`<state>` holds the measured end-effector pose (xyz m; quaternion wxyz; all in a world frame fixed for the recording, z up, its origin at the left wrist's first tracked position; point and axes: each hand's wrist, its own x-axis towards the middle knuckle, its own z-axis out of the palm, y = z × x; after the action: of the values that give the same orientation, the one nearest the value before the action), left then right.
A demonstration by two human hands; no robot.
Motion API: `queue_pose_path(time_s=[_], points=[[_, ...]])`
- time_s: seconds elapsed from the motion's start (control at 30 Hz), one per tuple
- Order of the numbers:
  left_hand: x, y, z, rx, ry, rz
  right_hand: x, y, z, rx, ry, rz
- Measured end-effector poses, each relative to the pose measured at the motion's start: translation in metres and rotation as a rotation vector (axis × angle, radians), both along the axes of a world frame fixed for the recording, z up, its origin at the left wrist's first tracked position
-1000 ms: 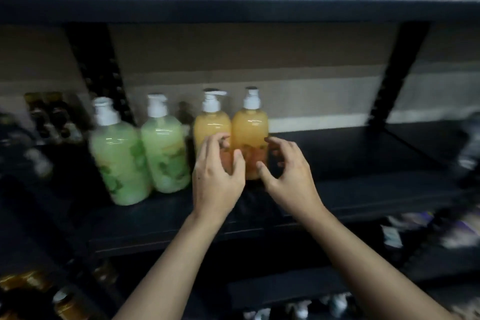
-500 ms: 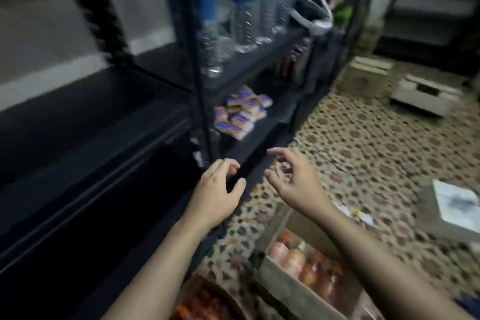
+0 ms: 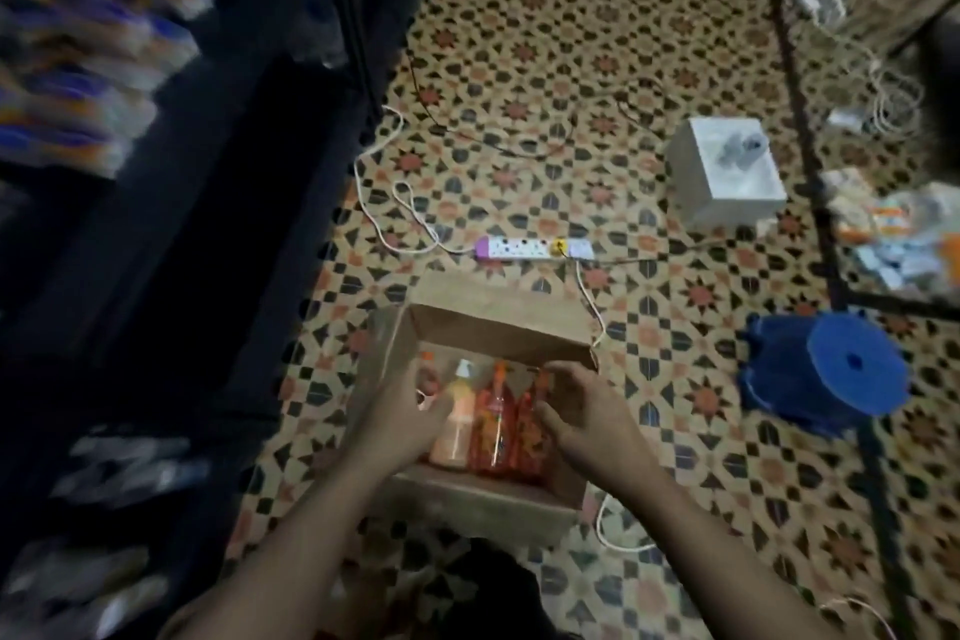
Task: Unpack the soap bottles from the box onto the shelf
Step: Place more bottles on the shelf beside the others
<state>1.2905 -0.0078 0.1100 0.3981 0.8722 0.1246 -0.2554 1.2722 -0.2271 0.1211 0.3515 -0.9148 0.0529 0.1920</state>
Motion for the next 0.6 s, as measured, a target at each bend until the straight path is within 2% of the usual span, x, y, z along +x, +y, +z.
queue_pose_path(time_s=[0.13, 0.33, 0.6], points=[[0.017, -0.012, -0.112, -0.005, 0.166, 0.036, 0.016, -0.007, -0.1, 0.006, 0.108, -0.077], [0.03, -0.018, -0.278, 0.024, 0.327, 0.047, 0.041, 0.014, -0.258, -0.011, 0.308, -0.015], [0.057, -0.031, -0.392, 0.064, 0.349, -0.071, 0.061, 0.023, -0.382, -0.052, 0.473, -0.106]])
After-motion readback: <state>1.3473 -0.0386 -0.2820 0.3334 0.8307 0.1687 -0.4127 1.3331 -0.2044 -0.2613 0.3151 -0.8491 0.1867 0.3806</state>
